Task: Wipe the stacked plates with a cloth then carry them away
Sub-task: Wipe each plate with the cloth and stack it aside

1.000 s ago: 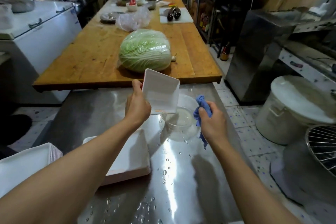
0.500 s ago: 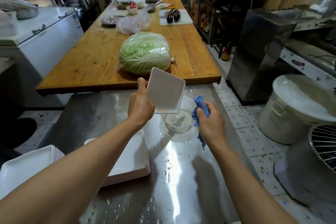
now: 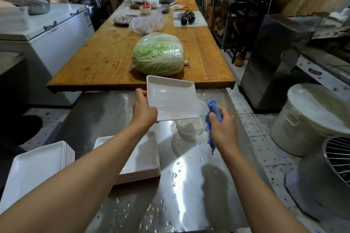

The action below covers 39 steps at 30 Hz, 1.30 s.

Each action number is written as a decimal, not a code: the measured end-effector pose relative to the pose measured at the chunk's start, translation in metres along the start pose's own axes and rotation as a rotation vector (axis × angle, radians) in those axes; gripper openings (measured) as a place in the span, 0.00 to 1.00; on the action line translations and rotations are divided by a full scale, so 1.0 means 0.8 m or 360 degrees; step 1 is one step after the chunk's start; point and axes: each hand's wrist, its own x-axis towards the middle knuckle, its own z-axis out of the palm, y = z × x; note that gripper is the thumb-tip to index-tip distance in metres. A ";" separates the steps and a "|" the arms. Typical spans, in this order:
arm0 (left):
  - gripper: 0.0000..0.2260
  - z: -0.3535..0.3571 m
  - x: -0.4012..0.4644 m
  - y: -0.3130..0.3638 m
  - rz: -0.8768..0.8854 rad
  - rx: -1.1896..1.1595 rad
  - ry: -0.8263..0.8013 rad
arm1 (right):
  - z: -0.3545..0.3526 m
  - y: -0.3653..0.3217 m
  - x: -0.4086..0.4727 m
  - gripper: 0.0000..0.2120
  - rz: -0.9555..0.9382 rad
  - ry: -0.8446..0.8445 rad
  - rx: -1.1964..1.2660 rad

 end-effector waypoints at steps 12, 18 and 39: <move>0.20 -0.085 -0.079 -0.015 -0.0625 -0.0882 -0.0404 | 0.048 -0.075 -0.043 0.22 -0.0568 -0.0541 -0.0577; 0.18 -0.118 -0.102 -0.032 -0.0522 -0.0902 -0.0459 | 0.075 -0.066 -0.083 0.17 -0.0950 -0.0527 -0.1057; 0.20 -0.196 -0.151 -0.052 -0.0338 -0.0873 -0.0424 | 0.087 -0.105 -0.075 0.12 -0.1064 -0.0143 -0.1204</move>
